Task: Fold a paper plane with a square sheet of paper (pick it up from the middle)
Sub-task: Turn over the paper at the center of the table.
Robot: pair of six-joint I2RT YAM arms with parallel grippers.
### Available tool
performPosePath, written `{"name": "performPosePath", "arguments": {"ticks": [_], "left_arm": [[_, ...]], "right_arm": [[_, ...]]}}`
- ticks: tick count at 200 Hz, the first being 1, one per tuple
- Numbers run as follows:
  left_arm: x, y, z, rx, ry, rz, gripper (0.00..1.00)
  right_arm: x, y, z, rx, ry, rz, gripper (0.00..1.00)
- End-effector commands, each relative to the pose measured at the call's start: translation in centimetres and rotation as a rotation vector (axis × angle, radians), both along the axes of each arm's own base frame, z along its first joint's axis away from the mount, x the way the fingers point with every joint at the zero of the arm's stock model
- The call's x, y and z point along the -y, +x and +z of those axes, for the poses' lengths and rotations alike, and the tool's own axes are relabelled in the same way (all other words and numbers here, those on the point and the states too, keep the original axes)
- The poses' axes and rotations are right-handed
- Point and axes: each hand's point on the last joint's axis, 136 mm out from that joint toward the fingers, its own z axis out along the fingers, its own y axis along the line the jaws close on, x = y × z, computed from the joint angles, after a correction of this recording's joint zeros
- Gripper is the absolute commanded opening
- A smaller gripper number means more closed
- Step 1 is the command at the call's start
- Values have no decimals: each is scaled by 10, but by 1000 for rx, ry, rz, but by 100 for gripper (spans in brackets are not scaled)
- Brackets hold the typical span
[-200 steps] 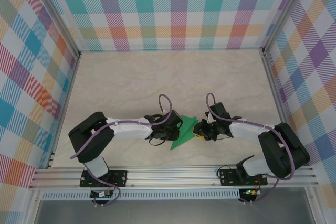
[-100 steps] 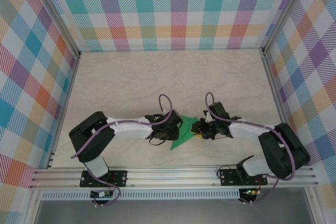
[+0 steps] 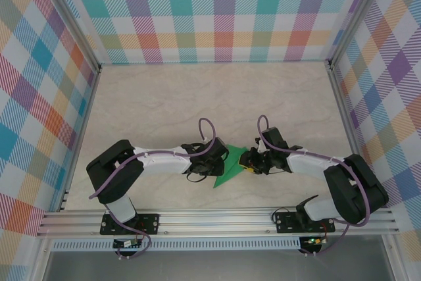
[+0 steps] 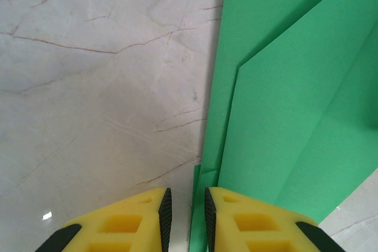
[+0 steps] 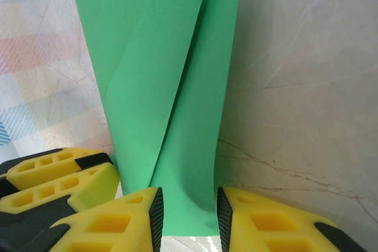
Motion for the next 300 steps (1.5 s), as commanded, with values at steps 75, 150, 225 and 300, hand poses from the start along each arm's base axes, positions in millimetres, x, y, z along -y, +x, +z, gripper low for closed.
{"name": "performPosePath", "arguments": {"ticks": [75, 150, 225, 300], "left_arm": [[9, 5, -4, -22, -40, -11, 24], [9, 4, -2, -24, -46, -10, 24], [9, 4, 0, -22, -56, -8, 24], [9, 4, 2, -21, -65, -6, 24]], "right_arm": [[-10, -12, 10, -18, 58, 7, 36], [-19, -1, 15, 10, 86, 4, 37], [-30, 13, 13, 35, 100, -7, 34], [-39, 26, 7, 58, 101, -3, 27]]}}
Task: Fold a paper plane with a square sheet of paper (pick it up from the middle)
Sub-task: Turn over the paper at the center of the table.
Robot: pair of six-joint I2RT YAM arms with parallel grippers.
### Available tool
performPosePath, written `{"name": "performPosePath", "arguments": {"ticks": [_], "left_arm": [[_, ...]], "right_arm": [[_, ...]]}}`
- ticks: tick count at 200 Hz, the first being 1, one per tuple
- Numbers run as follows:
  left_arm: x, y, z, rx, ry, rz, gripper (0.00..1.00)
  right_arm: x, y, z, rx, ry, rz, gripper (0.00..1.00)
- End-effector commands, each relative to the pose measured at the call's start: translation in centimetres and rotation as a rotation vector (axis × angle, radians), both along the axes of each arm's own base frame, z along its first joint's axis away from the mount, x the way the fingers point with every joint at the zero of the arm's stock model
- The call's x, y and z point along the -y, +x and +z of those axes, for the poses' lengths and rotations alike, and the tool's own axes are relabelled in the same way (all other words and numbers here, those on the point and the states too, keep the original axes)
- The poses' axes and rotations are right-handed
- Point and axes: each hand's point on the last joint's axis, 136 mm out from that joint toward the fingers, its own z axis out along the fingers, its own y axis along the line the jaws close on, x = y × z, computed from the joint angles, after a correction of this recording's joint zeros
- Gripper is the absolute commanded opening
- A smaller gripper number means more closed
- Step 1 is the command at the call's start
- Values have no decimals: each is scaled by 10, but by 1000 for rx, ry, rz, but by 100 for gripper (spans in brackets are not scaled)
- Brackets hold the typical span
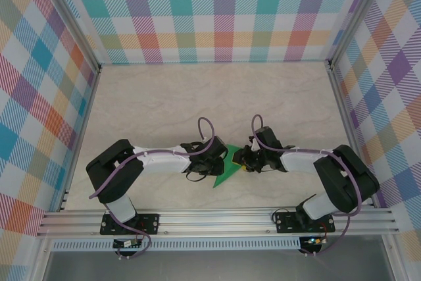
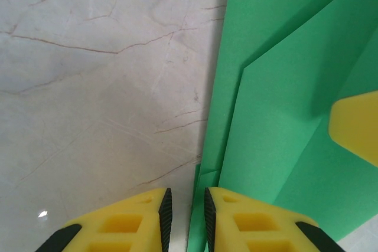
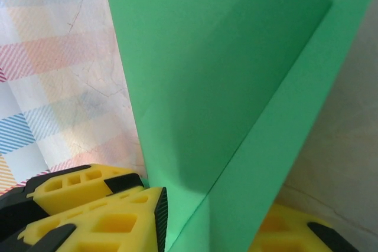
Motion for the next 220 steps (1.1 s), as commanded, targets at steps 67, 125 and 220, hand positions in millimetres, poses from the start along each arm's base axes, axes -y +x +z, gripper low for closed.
{"name": "performPosePath", "arguments": {"ticks": [67, 125, 220], "left_arm": [[3, 6, 25, 44, -87, 22, 28], [-36, 6, 65, 173, -102, 109, 31], [-107, -5, 67, 247, -74, 284, 34]], "right_arm": [[-14, 16, 16, 75, 4, 68, 7], [33, 10, 48, 129, -318, 102, 4], [127, 7, 108, 39, -1271, 188, 0]]}}
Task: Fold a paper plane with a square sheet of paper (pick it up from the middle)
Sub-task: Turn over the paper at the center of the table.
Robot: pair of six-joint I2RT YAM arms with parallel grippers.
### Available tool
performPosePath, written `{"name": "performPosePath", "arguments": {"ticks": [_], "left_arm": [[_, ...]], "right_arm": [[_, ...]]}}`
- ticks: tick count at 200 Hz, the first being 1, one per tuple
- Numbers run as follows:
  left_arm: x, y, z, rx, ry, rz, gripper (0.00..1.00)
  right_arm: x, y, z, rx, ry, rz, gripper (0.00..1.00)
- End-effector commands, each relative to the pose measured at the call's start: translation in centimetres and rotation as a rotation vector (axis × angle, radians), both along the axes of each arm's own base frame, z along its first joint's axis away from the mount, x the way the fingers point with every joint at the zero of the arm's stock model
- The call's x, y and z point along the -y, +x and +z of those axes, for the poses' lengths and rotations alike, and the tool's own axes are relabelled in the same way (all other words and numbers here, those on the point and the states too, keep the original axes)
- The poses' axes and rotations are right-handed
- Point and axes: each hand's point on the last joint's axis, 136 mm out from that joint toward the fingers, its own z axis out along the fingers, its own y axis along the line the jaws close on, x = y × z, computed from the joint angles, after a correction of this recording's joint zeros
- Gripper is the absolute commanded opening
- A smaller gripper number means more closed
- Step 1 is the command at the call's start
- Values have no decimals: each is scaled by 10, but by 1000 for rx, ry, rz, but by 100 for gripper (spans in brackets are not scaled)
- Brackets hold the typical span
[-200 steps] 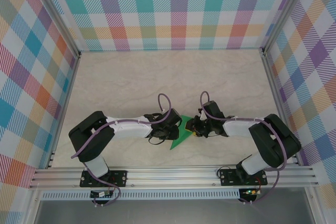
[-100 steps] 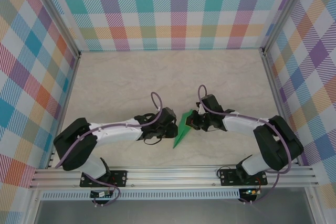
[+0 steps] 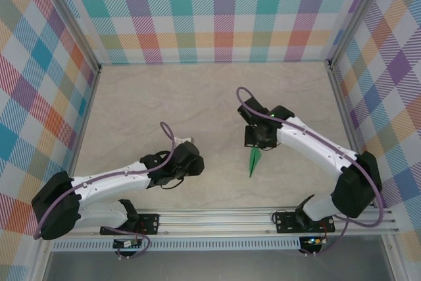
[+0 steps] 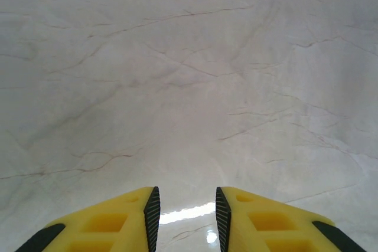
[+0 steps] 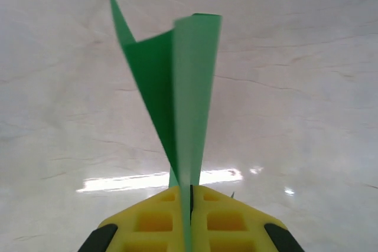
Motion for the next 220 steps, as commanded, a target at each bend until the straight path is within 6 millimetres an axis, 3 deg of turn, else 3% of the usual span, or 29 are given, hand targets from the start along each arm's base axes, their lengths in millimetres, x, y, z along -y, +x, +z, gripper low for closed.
{"name": "performPosePath", "arguments": {"ticks": [1, 49, 69, 97, 115, 143, 164, 194, 220], "left_arm": [[-25, 3, 1, 25, 8, 95, 34], [-58, -5, 16, 90, -40, 179, 37], [-68, -9, 21, 113, -74, 195, 45], [-78, -14, 24, 129, -91, 210, 47], [-79, -16, 25, 130, -99, 201, 48], [-78, -14, 28, 136, -103, 204, 49], [-76, -11, 32, 145, -116, 212, 50], [-71, -9, 34, 132, -121, 200, 51], [-61, -9, 30, 108, -151, 177, 52]], "right_arm": [[50, -20, -4, -122, -413, 3, 0], [-27, -5, -38, -183, -466, 108, 3], [-71, -1, -59, -214, -402, 162, 6], [-132, -1, -88, -269, -218, 228, 12], [-158, 3, -85, -259, -98, 246, 13], [-194, 8, -60, -204, 110, 298, 36], [-206, 8, -38, -158, 213, 323, 57], [-188, 8, -21, -66, 281, 318, 66], [-160, 1, -13, -9, 373, 280, 66]]}}
